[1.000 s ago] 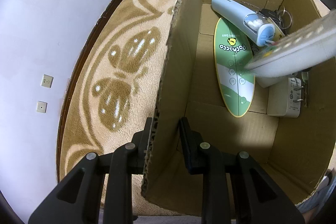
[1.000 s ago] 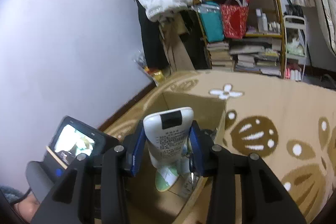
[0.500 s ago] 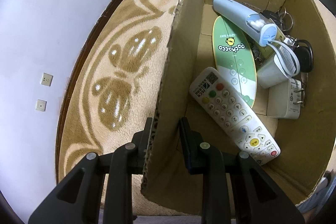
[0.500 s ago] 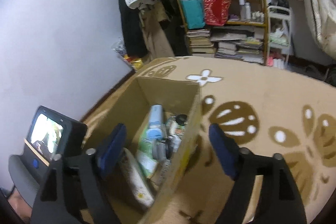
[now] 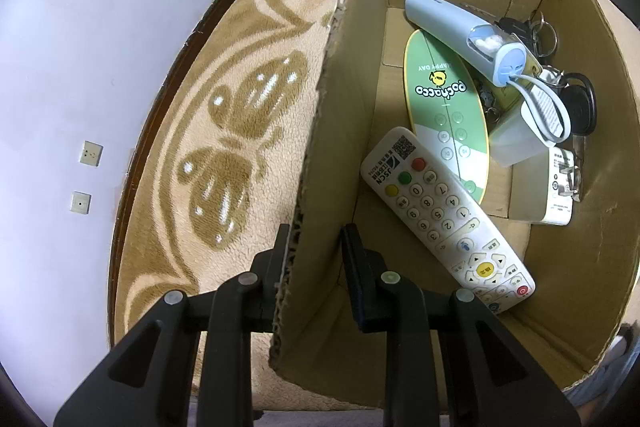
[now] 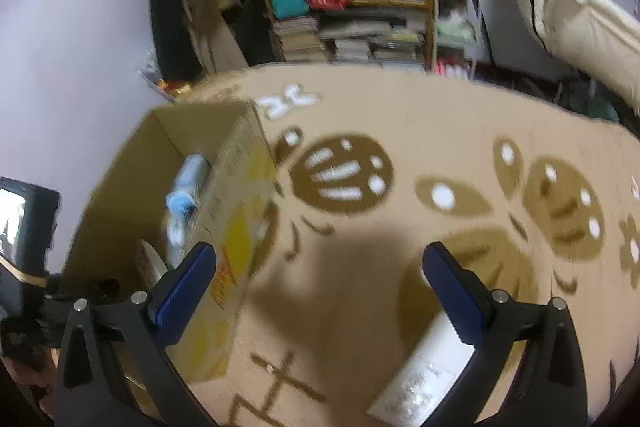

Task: Organize rigid objects
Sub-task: 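Return the right gripper to the rug and grasp the white air-conditioner remote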

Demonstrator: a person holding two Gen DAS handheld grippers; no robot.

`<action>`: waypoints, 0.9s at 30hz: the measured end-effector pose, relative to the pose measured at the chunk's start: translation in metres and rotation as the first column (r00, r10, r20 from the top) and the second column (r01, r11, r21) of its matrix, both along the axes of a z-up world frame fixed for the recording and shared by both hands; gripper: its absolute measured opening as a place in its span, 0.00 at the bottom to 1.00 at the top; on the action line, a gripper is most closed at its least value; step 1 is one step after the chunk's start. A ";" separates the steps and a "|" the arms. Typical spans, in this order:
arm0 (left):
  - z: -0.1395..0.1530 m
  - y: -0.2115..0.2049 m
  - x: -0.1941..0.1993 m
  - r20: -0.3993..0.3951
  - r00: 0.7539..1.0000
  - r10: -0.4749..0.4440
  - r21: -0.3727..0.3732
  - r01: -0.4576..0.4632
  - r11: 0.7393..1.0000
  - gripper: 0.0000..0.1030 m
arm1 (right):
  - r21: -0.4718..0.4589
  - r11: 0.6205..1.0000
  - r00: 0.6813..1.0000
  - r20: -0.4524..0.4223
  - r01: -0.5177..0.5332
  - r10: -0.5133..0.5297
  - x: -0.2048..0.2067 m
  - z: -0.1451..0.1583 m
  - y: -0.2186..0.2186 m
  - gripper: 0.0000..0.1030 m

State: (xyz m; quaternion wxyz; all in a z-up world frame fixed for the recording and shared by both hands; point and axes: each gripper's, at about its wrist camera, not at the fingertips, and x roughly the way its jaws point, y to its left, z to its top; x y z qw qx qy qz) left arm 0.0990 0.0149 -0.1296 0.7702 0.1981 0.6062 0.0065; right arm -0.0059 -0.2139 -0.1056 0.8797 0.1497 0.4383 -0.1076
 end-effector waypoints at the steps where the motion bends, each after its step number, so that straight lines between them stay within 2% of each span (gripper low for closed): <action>1: 0.000 0.000 0.000 -0.001 1.000 0.001 -0.002 -0.001 1.000 0.24 | 0.008 1.000 1.000 -0.017 0.007 -0.007 -0.002 -0.004 -0.003 1.00; 9: 0.000 0.000 0.001 -0.001 1.000 0.002 -0.004 -0.002 1.000 0.24 | 0.036 0.994 0.986 -0.136 0.103 -0.097 -0.013 -0.026 -0.024 1.00; 14: 0.000 0.000 0.001 -0.001 1.000 0.001 -0.002 -0.001 1.000 0.24 | 0.048 0.979 0.954 -0.237 0.200 -0.184 -0.022 -0.043 -0.044 0.99; 17: 0.000 0.000 0.000 0.000 1.000 -0.001 0.002 0.001 1.000 0.24 | 0.071 0.968 0.930 -0.302 0.242 -0.211 -0.024 -0.055 -0.054 0.91; 21: -0.001 0.000 0.000 0.000 1.000 0.000 0.001 0.000 1.000 0.24 | 0.073 0.962 0.906 -0.361 0.264 -0.221 -0.026 -0.067 -0.057 0.88; 24: -0.001 0.000 0.000 0.000 1.000 -0.002 0.004 0.002 1.000 0.24 | 0.076 0.958 0.888 -0.401 0.278 -0.226 -0.027 -0.076 -0.059 0.81; 26: -0.001 0.000 0.000 -0.001 1.000 -0.003 0.005 0.003 1.000 0.24 | 0.094 0.953 0.880 -0.419 0.287 -0.224 -0.028 -0.081 -0.061 0.65; 27: -0.002 -0.001 0.000 -0.001 1.000 -0.003 0.006 0.003 1.000 0.24 | 0.111 0.950 0.878 -0.425 0.293 -0.221 -0.029 -0.084 -0.062 0.61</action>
